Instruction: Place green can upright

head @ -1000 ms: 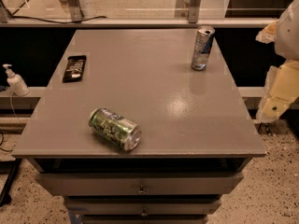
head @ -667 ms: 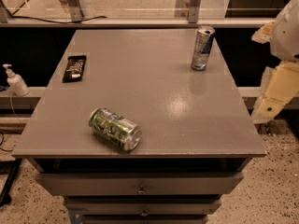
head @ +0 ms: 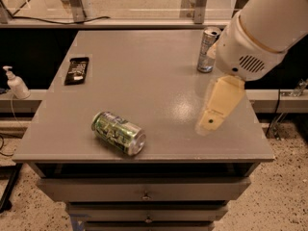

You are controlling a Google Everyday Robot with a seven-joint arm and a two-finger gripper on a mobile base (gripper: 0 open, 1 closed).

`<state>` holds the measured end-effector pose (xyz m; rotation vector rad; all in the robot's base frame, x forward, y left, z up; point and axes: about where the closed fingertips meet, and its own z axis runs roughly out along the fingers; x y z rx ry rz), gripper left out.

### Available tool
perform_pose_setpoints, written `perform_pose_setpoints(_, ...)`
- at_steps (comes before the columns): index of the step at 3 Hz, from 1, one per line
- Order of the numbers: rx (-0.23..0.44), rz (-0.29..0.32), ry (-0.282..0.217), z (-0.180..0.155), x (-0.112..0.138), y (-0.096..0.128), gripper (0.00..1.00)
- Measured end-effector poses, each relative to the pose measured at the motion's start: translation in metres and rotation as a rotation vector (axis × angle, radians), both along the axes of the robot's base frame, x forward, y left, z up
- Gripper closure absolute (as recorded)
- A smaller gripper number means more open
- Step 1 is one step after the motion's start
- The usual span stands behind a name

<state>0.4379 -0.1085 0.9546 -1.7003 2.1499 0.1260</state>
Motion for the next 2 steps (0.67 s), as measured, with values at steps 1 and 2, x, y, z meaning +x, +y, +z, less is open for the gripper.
perform_pose_setpoints(1, 0.091, -0.053, 0.089, -0.0078, -0.006, 0.0477, 0.0)
perform_pose_setpoints(2, 0.091, -0.053, 0.089, -0.0078, -0.006, 0.0477, 0.0)
